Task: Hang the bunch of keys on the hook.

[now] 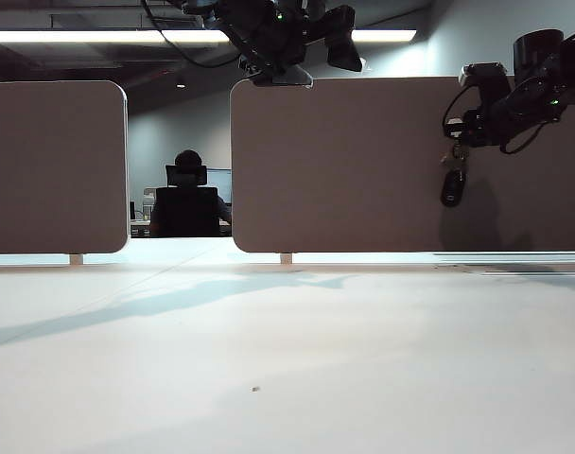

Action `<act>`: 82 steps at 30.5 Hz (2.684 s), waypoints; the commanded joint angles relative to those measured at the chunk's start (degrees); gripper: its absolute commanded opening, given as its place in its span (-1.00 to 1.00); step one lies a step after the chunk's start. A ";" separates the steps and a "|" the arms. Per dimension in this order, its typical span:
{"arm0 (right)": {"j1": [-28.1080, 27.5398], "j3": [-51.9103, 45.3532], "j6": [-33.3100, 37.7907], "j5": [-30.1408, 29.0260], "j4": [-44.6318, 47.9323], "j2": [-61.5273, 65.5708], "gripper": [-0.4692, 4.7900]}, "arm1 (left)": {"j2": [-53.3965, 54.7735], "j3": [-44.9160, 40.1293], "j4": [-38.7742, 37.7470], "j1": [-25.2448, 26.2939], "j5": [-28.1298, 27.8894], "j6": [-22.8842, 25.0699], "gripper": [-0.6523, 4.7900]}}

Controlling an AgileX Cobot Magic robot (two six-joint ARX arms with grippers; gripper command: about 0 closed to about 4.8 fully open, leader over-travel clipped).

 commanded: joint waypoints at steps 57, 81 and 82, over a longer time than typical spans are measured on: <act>0.07 0.35 -1.81 0.79 4.22 1.01 -0.86 | -0.24 0.24 0.74 -0.07 0.22 -0.15 1.00; 2.82 0.33 -2.95 0.87 3.04 2.71 -0.85 | -0.24 0.24 0.72 -0.07 0.20 -0.15 1.00; 2.80 0.33 -2.95 0.96 2.91 3.04 -0.85 | -0.24 0.24 0.74 -0.07 0.22 -0.15 1.00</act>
